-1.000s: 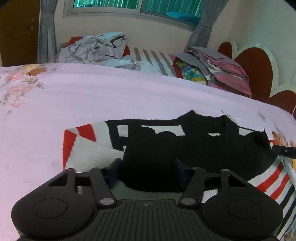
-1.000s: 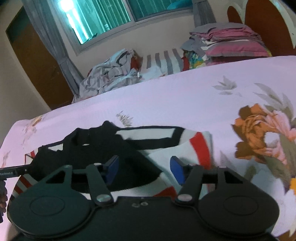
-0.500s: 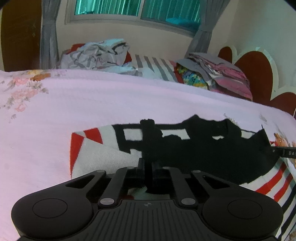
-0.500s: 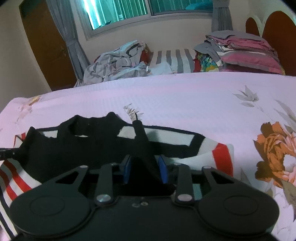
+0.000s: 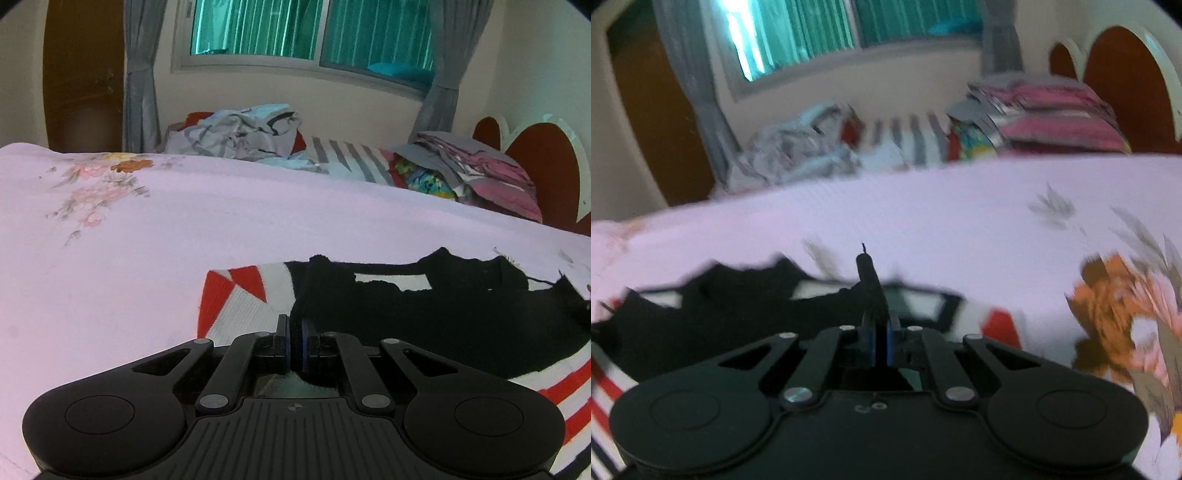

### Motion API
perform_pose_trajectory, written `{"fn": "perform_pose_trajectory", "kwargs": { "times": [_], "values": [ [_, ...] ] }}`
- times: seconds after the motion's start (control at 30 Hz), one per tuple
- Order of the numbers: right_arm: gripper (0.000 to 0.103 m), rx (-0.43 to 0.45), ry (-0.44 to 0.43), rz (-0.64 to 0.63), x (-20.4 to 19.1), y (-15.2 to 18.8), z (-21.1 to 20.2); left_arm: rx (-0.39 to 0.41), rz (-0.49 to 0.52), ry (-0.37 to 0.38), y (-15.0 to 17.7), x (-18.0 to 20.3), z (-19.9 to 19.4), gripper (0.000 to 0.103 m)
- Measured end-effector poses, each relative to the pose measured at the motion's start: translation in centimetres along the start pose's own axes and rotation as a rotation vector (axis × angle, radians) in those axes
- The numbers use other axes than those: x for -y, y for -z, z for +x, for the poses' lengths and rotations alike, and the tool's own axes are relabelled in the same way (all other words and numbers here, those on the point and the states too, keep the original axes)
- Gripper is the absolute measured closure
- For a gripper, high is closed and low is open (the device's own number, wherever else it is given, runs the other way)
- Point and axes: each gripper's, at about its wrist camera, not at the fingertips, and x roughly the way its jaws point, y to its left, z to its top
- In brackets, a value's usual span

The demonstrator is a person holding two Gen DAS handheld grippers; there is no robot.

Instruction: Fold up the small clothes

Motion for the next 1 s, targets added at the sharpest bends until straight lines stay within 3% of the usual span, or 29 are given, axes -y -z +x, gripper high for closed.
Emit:
{"fn": "perform_pose_trajectory", "kwargs": {
  "times": [0.1, 0.17, 0.23, 0.27, 0.3, 0.37, 0.6, 0.73, 1.0],
  "values": [
    [0.098, 0.000, 0.009, 0.020, -0.1, 0.2, 0.3, -0.016, 0.022, -0.008, -0.4, 0.4, 0.2, 0.098],
    [0.090, 0.003, 0.016, 0.004, -0.6, 0.1, -0.1, -0.024, 0.038, -0.011, -0.6, 0.6, 0.0, 0.098],
    [0.085, 0.018, 0.020, 0.001, -1.0, -0.3, -0.8, -0.031, 0.045, -0.023, -0.7, 0.6, -0.2, 0.087],
    [0.081, 0.030, 0.024, 0.004, -1.0, -0.5, -1.0, -0.031, 0.043, -0.036, -0.8, 0.6, -0.4, 0.066],
    [0.075, 0.041, 0.027, 0.008, -1.1, -0.6, -1.5, -0.031, 0.036, -0.043, -0.8, 0.5, -0.5, 0.037],
    [0.067, 0.059, 0.030, 0.006, -1.2, -1.1, -2.2, -0.023, 0.018, -0.051, -1.0, 0.3, -1.0, 0.024],
    [0.067, 0.095, -0.014, -0.022, -3.3, -1.3, -4.5, -0.002, -0.010, -0.069, -1.9, 0.3, -3.4, 0.024],
    [0.067, 0.081, -0.051, -0.114, -6.0, -0.7, -4.9, 0.042, 0.058, -0.028, -2.4, 2.3, -5.2, 0.024],
    [0.068, 0.034, -0.139, -0.169, -10.6, 0.9, -4.4, 0.012, 0.143, 0.087, -1.4, 8.0, -5.9, 0.024]
  ]
}}
